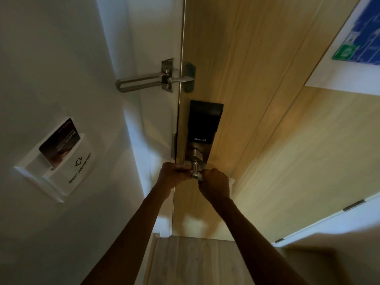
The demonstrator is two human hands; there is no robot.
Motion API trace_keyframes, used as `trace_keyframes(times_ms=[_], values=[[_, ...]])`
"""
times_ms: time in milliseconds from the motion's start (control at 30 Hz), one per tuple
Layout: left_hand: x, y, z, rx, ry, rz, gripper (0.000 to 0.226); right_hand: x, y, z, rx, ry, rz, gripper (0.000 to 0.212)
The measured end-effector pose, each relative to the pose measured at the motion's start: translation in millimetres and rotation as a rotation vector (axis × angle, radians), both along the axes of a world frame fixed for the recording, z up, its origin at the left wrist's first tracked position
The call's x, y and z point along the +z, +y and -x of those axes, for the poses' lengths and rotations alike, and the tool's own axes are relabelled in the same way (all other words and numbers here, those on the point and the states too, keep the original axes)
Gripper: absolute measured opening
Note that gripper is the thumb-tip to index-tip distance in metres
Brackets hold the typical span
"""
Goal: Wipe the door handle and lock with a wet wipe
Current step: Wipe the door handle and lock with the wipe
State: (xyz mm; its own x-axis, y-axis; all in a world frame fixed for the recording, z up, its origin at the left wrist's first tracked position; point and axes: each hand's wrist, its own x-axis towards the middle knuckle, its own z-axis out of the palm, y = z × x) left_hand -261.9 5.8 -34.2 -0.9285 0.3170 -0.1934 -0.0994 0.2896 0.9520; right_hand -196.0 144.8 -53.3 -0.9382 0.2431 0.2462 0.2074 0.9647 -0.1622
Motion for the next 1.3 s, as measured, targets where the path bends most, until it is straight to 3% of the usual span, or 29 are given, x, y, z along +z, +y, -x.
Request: trace_keyframes(times_ms=[100,267,467,567,833,933,1000,1133,1300], values=[[1,1,0,-0.021,-0.009,-0.001,0.017,1,22,-6,0.086,0.022,-0.011,0.013],[2,1,0,0.018,-0.075,-0.065,0.015,7,5,-2,-0.041,0.027,0.004,0.023],[3,11,-3,0.098,-0.125,-0.120,0.014,4,22,-10,0.060,0.026,0.018,0.019],[4,14,-4,0.120,-0.131,-0.123,0.013,7,19,-8,-0.008,0.018,0.009,0.016],[9,13,12,0.028,-0.224,-0.071,0.008,6,26,-8,0.056,-0.063,0.027,0.023],[8,13,11,0.041,-0.223,-0.077,0.005,7,19,-6,-0.010,-0.053,0.030,0.017],[9,14,12,0.024,-0.205,-0.032,0.016,5,6,-1,-0.020,-0.041,0.034,0.015],[9,13,14,0.004,-0.230,-0.076,0.013,0,14,-5,0.085,-0.024,0.043,0.011],[9,11,12,0.005,-0.250,-0.123,0.021,-14,14,-26,0.139,0.027,-0.036,0.046]])
